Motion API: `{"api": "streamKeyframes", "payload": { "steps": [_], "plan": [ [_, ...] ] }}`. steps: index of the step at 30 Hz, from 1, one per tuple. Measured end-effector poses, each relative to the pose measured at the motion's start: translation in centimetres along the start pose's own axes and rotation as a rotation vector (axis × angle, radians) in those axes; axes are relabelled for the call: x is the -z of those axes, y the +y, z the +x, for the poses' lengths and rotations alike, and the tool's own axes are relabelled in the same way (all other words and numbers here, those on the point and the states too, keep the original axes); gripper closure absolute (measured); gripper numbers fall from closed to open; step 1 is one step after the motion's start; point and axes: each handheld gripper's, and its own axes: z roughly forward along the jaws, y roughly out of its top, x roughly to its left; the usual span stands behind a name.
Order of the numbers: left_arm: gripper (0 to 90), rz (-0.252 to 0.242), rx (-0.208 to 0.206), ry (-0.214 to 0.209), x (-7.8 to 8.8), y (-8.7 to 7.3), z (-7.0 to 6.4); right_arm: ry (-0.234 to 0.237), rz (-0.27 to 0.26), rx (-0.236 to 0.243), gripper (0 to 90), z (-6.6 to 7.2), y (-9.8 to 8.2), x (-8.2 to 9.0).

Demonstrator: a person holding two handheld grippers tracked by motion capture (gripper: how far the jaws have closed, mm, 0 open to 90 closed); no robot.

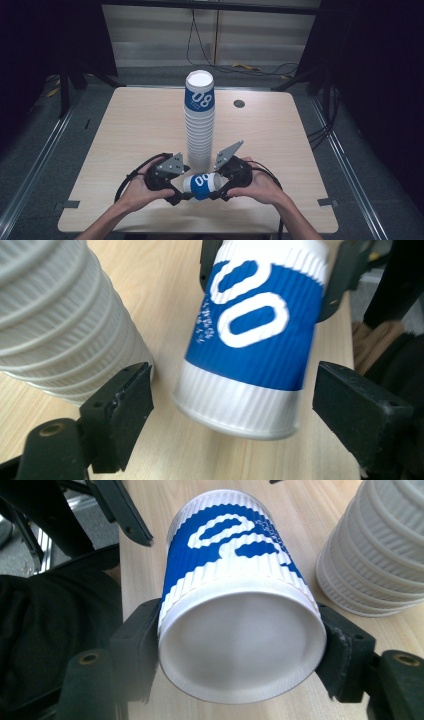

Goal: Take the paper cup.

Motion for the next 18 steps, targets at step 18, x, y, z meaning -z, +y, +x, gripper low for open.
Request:
{"api": "streamKeyframes", "payload": {
  "steps": [18],
  "plan": [
    [16.2,-0.216,0.077,-0.006,1.5,-0.4,1.0,-0.042,-0.174,-0.043,29.4,-0.2,-2.1,0.7]
  ]
}}
